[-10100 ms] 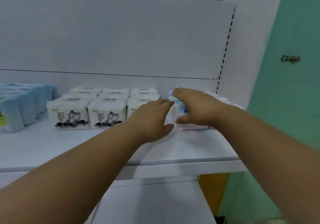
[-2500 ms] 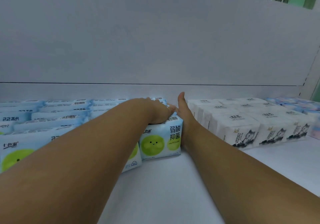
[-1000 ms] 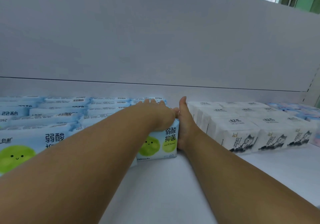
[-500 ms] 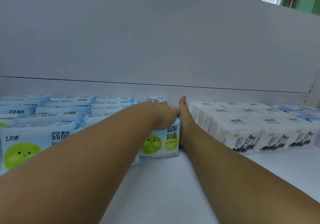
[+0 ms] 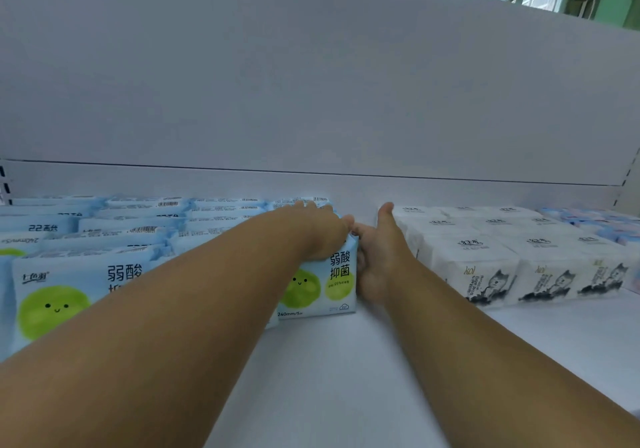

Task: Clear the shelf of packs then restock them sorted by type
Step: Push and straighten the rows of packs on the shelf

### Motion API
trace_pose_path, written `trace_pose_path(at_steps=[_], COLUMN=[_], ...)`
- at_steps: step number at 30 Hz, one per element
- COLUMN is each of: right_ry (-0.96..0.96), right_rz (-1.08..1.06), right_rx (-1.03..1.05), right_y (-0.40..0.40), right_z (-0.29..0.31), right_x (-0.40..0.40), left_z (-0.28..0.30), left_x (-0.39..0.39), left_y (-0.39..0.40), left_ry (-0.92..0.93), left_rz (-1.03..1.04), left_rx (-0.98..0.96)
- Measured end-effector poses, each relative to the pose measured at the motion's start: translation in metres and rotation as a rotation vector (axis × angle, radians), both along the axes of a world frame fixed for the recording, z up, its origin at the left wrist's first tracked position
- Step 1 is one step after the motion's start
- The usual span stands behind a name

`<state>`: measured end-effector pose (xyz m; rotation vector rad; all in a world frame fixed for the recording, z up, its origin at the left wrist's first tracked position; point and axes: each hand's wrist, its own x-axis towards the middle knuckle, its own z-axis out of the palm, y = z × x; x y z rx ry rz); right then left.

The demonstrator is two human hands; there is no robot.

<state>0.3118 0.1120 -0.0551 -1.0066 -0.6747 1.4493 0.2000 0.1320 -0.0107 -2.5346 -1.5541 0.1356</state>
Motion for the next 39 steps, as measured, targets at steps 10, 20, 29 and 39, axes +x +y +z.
trace_pose_path(at_steps=[10, 20, 29, 39], right_ry=[0.046, -0.357, -0.846, -0.975], right_rz=[0.037, 0.075, 0.239, 0.154], right_rx=[0.063, 0.242, 0.387, 0.464], right_y=[-0.020, -0.037, -0.043, -0.046], right_z=[0.001, 0.012, -0.014, -0.010], right_x=[-0.018, -0.005, 0.005, 0.006], left_z=[0.016, 0.030, -0.003, 0.007], left_x=[-0.002, -0.060, -0.063, -0.068], left_y=[-0.017, -0.061, -0.046, -0.070], left_ry=[0.015, 0.101, 0.126, 0.082], left_rz=[-0.044, 0.001, -0.126, -0.123], left_rx=[-0.033, -0.096, 0.208, 0.270])
